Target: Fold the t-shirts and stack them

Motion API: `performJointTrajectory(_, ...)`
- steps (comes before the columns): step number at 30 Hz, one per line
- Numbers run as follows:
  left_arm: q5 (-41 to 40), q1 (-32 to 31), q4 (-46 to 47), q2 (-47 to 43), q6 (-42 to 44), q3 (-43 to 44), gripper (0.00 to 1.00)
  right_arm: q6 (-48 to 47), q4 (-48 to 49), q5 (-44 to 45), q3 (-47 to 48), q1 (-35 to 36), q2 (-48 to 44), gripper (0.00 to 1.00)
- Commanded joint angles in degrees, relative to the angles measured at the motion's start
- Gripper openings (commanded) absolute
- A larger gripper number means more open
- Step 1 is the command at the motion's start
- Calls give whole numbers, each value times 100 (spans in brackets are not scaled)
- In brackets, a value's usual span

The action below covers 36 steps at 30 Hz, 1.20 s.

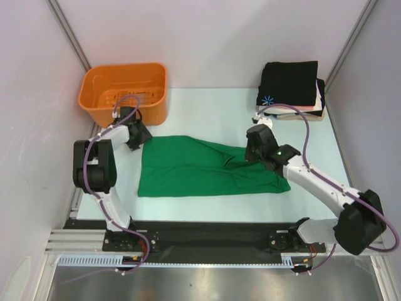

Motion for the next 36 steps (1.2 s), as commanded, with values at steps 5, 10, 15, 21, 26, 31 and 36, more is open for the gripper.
performJointTrajectory(5,-402,-103,393,509,-186,564,63,237,-265,17,-147,191,-840,0)
performJointTrajectory(10,-482,-315,480,686,-221,696,59,211,-424,114,-147,199,-972,0)
performJointTrajectory(15,-517,-367,393,783,-239,802,47,211,-512,184,-182,191,-1086,0)
performJointTrajectory(21,-771,-517,349,835,-195,845,26,220,-503,167,-200,191,-1104,0)
performJointTrajectory(26,-675,-543,147,1011,-116,1118,0,167,-485,201,-209,156,-1130,0)
performJointTrajectory(31,-622,-578,-99,529,-90,1048,0,-158,-441,88,19,-475,-1130,0)
performJointTrajectory(36,-675,-605,-258,-464,-55,697,0,-509,-310,-290,3,-1328,-1297,0)
